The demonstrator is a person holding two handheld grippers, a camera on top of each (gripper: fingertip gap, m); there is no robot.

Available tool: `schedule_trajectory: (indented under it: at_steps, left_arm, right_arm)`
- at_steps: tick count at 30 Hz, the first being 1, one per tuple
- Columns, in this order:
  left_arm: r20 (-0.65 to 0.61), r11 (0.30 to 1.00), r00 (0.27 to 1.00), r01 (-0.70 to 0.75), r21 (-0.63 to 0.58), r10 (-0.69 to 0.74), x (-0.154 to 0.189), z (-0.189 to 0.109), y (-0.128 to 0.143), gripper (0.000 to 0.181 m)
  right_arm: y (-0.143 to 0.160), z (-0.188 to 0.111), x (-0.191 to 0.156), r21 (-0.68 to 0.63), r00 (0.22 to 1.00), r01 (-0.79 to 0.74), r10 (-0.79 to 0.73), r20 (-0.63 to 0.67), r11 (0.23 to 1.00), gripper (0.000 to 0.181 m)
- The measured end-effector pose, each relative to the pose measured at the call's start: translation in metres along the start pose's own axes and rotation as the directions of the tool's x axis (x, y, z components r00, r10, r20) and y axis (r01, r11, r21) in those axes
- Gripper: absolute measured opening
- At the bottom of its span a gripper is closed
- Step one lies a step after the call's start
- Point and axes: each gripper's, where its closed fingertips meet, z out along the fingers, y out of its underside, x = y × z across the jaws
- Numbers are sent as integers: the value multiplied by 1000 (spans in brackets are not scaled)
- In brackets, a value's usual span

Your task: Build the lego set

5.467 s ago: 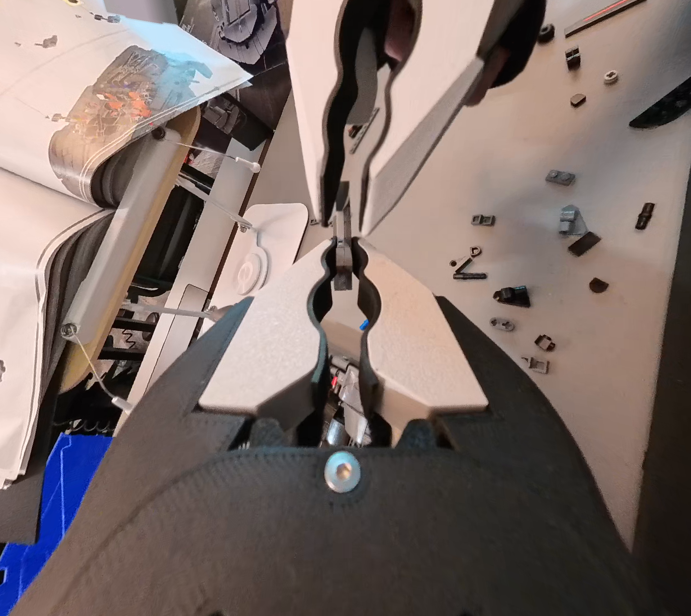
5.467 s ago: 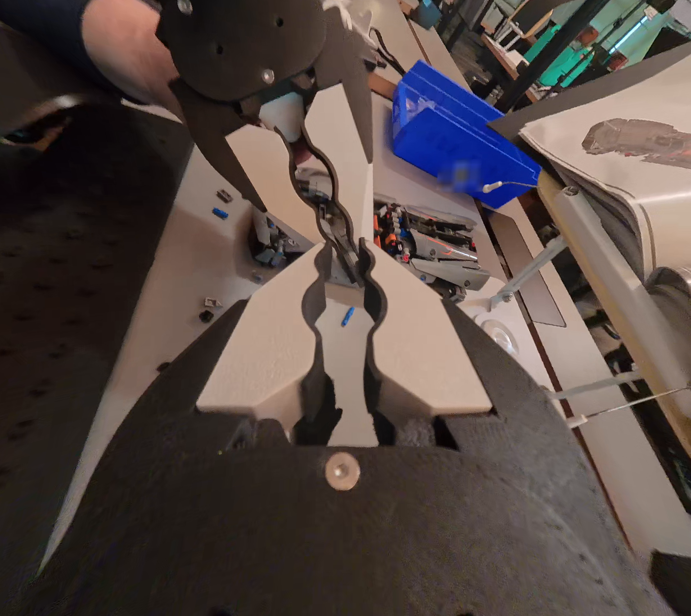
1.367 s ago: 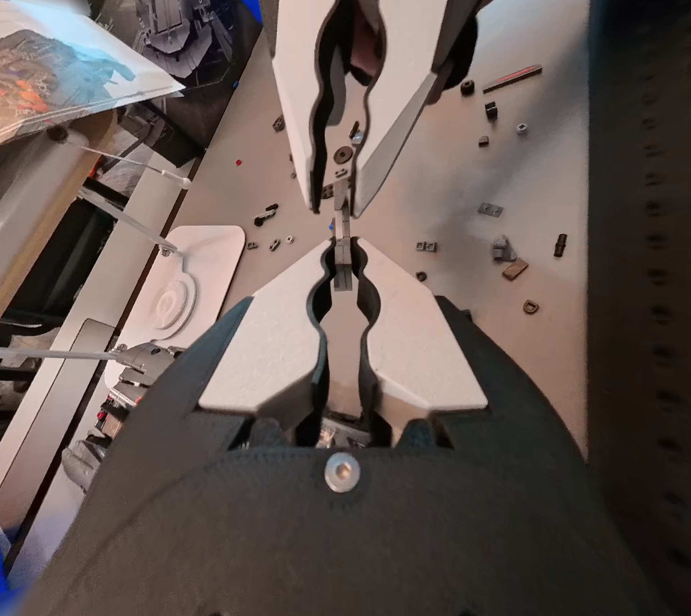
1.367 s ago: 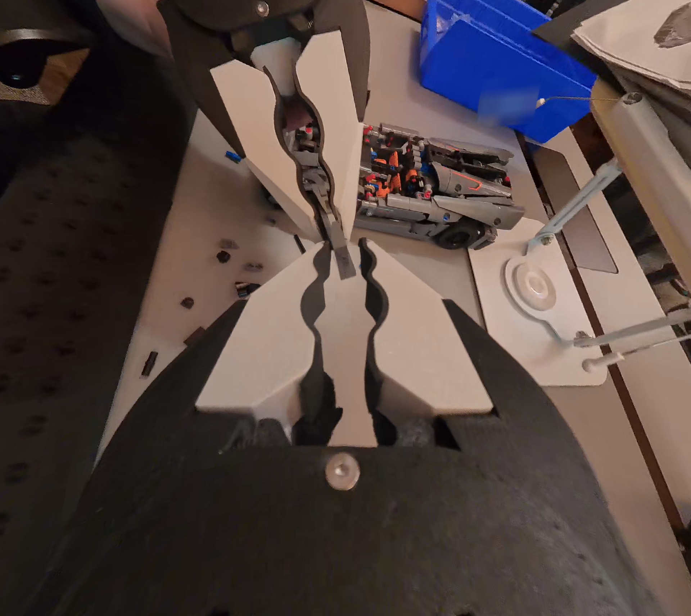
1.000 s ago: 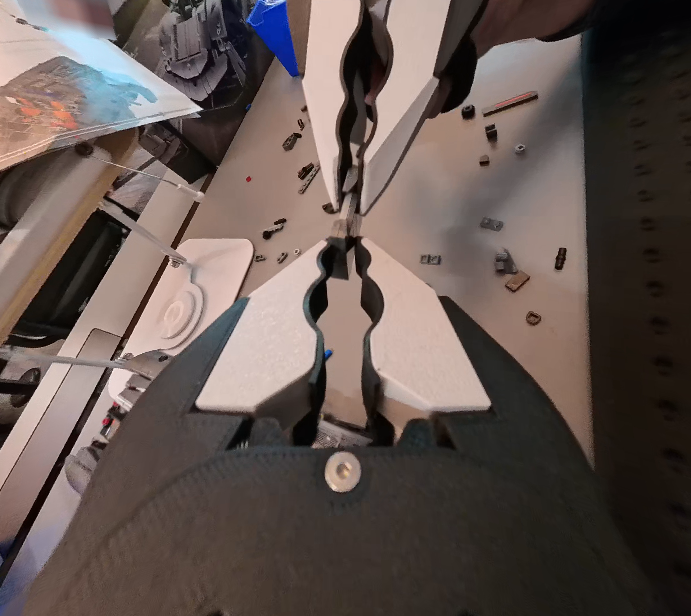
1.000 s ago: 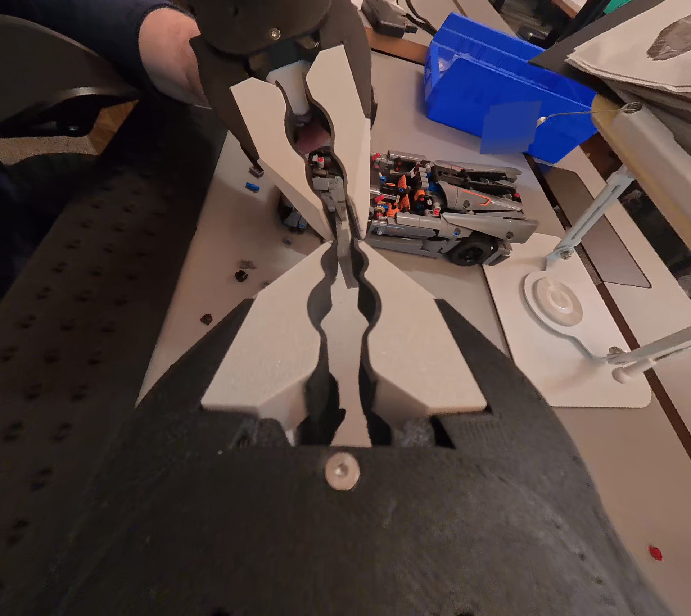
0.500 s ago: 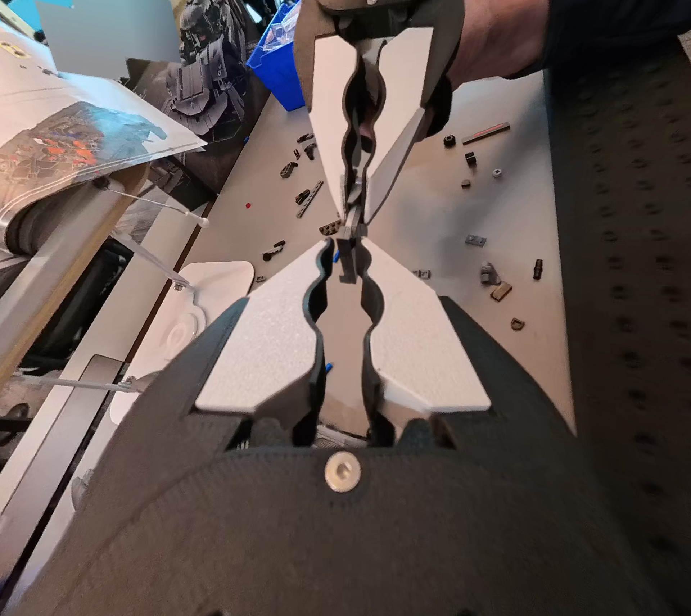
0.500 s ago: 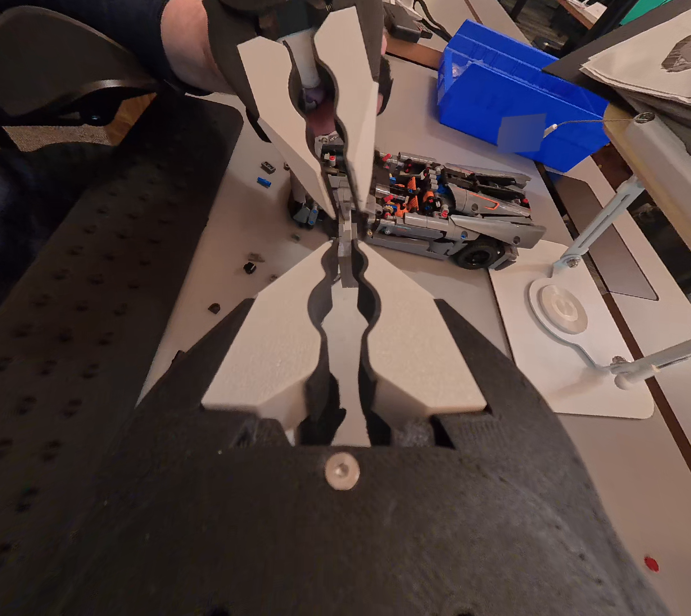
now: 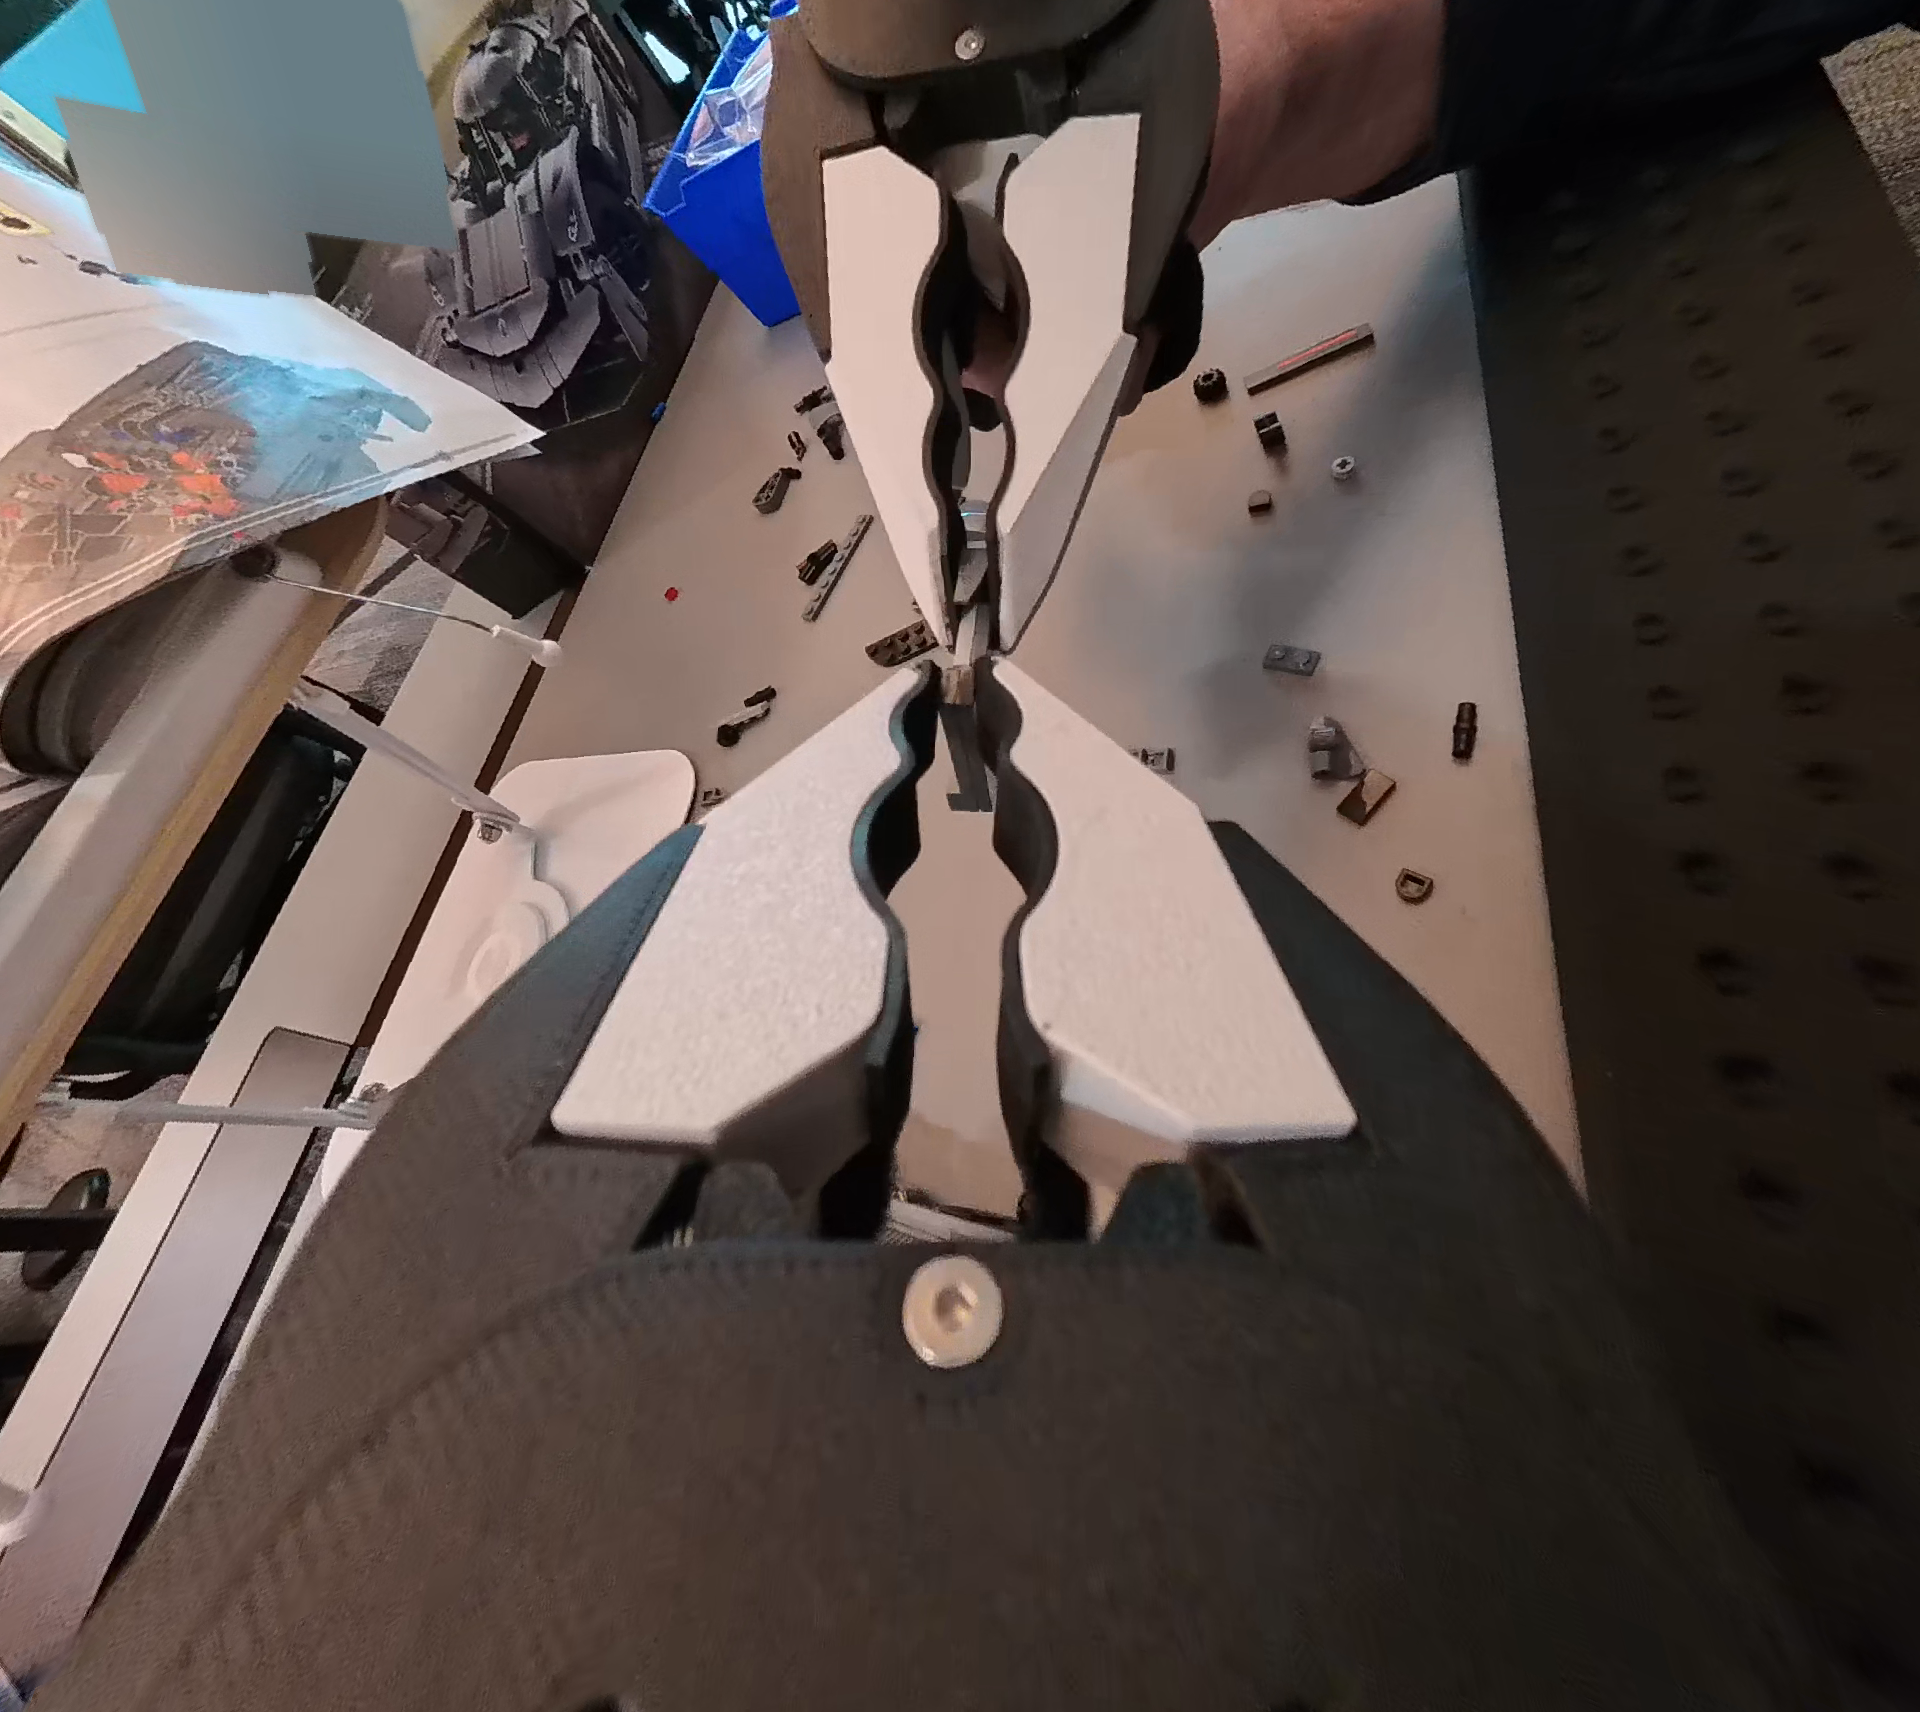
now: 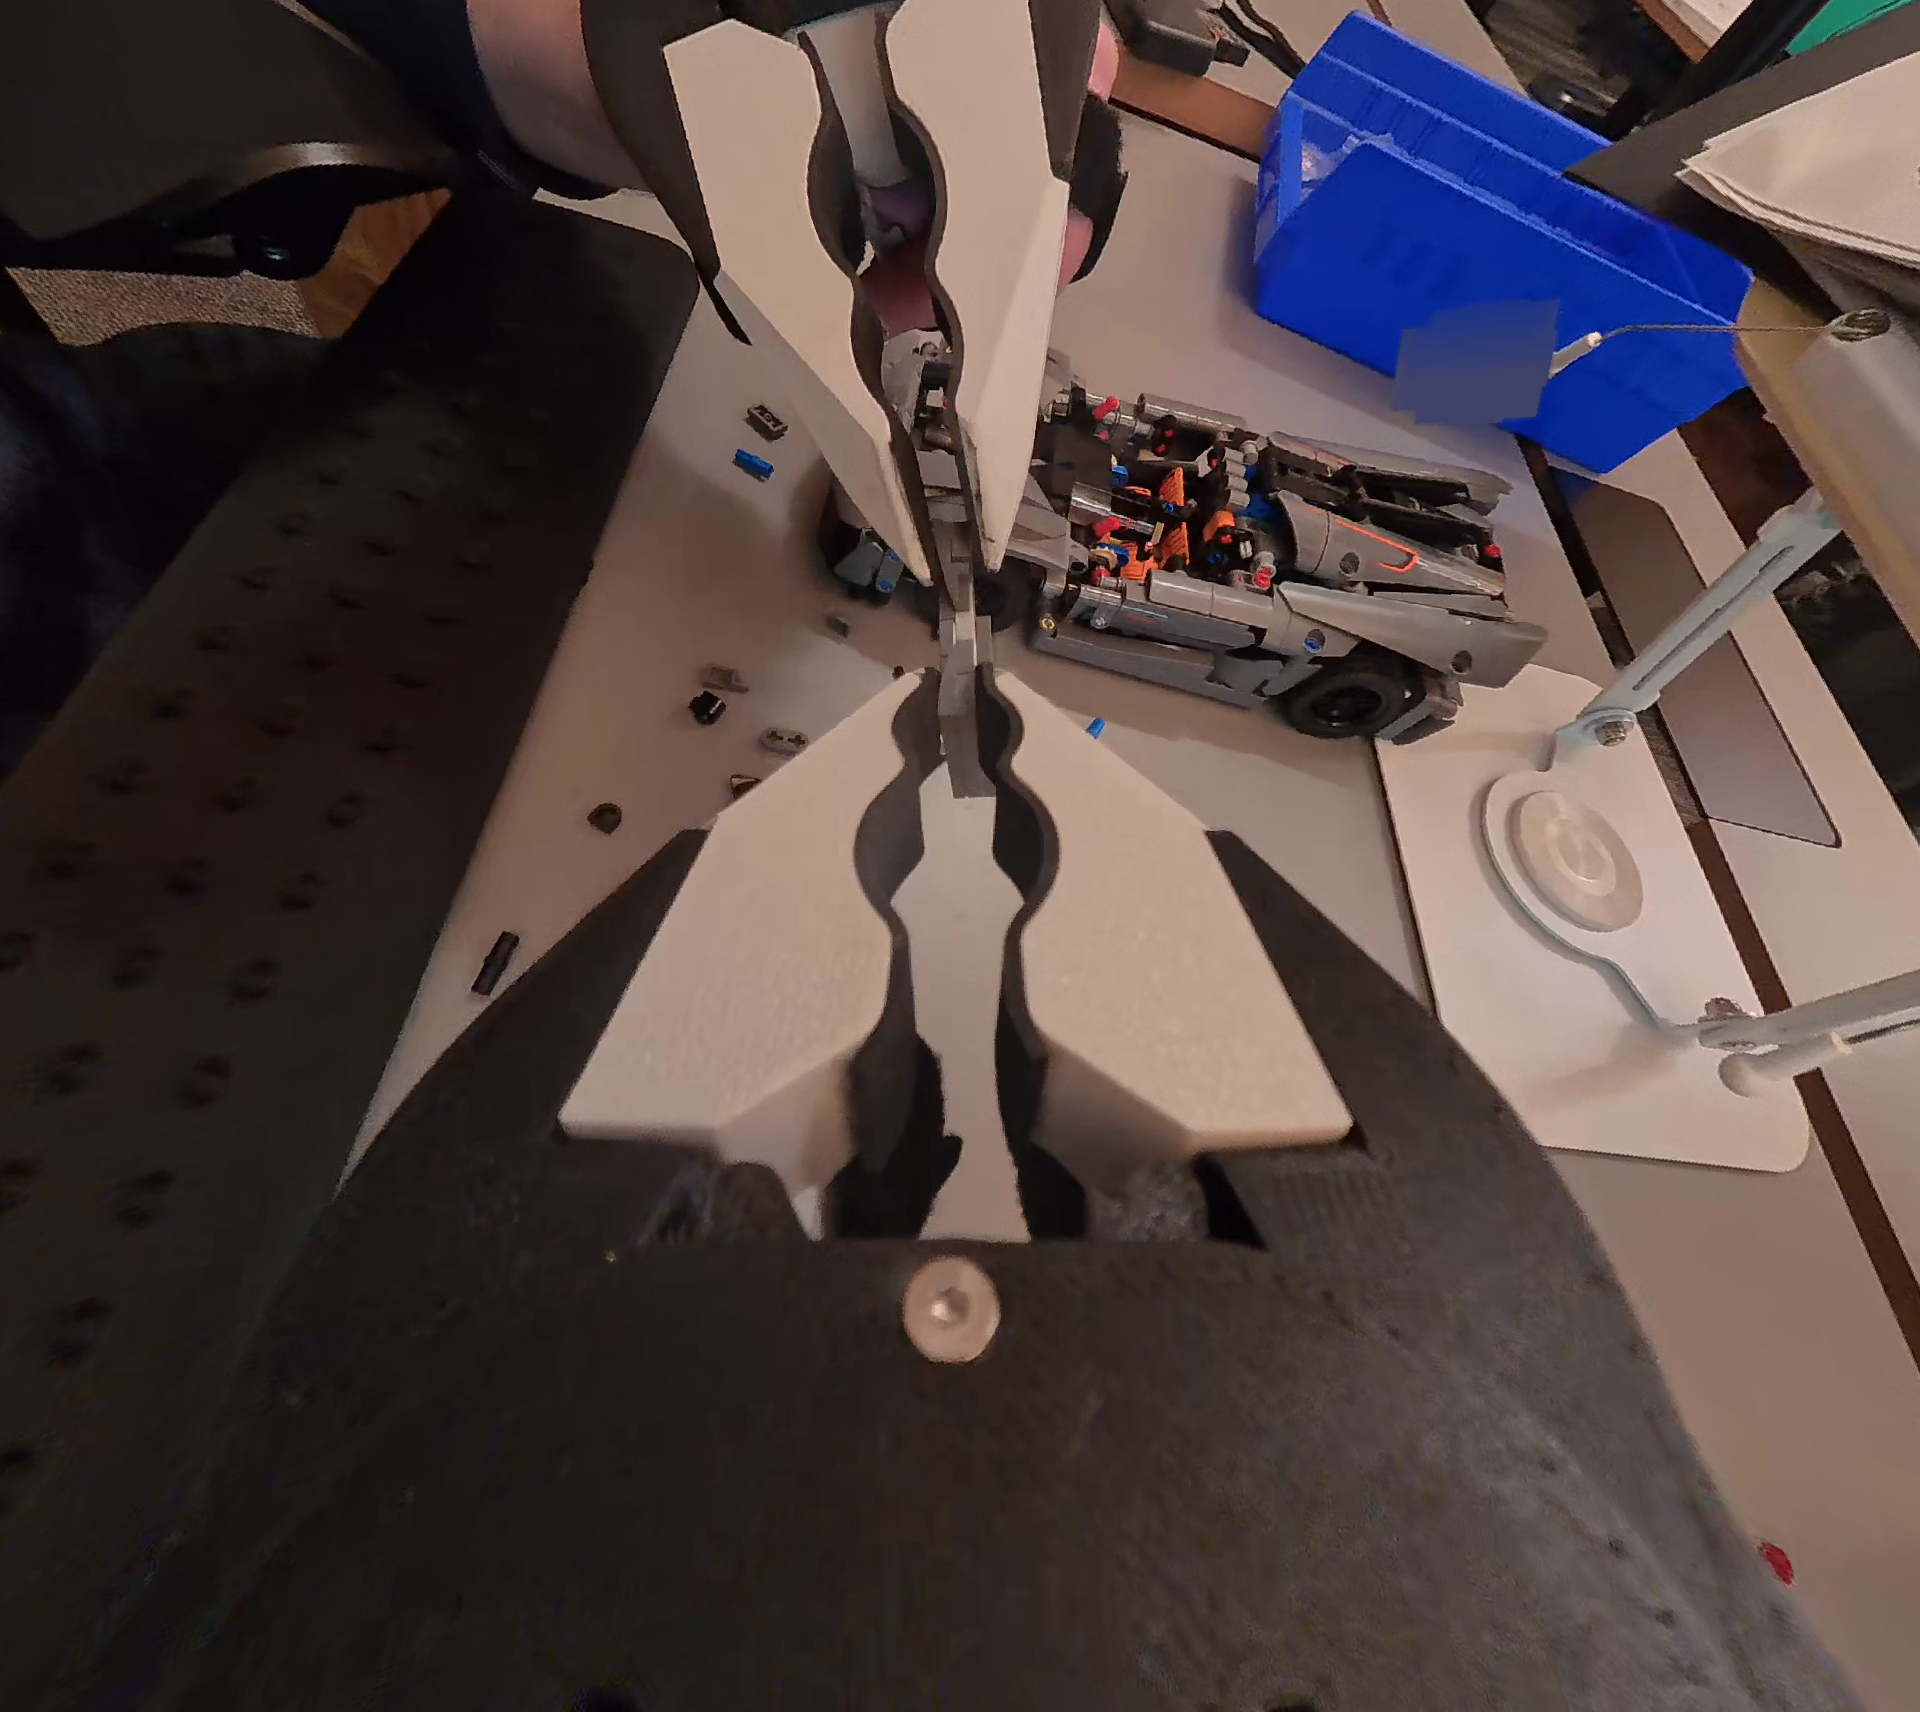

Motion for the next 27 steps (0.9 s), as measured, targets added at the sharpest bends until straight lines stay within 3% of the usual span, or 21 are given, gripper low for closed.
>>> schedule_trajectory:
  at_steps: [15,21,27]
  left_arm:
    - [-8,1000,1000,-14,10,14,3,1,-2,3]
    - [26,1000,999,19,19,-20,-5,2,0,6]
    - [-10,987,987,160,12,-160,-9,8,11,8]
  right_arm:
    - [1,-3,-2,-14,999,50,-50,-5,999,3]
    - [-2,-5,4,41,999,-37,37,5,998,3]
    - [-9,-10,11,156,966,-251,237,100,955,3]
